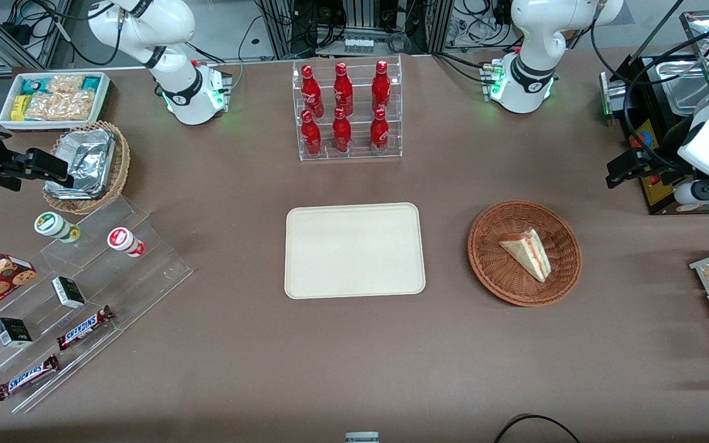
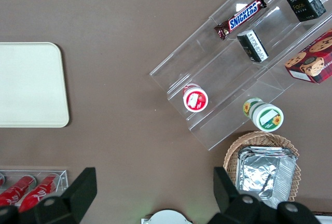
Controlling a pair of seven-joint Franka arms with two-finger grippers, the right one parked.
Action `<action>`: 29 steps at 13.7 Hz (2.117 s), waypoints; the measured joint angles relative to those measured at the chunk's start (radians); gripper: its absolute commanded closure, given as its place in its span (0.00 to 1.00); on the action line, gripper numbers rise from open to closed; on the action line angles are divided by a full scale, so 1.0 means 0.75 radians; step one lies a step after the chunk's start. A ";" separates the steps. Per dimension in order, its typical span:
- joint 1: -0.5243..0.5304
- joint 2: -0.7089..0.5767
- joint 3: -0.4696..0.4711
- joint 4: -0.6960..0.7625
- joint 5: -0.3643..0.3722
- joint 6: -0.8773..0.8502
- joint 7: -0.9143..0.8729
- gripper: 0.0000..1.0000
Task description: Place sandwich from basket to tray
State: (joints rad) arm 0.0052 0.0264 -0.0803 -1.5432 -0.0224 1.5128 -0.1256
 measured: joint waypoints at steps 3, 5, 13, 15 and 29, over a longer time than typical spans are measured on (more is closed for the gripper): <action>0.000 -0.015 0.001 0.000 0.005 0.000 0.000 0.00; 0.000 -0.018 -0.002 -0.004 0.032 -0.002 0.000 0.00; -0.005 -0.005 -0.096 -0.520 0.056 0.634 -0.372 0.00; -0.006 -0.002 -0.113 -0.687 0.057 0.858 -0.497 0.00; -0.006 0.275 -0.115 -0.925 0.057 1.305 -0.812 0.21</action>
State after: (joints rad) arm 0.0008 0.2328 -0.1663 -2.2370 0.0206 2.4913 -0.7348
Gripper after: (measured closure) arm 0.000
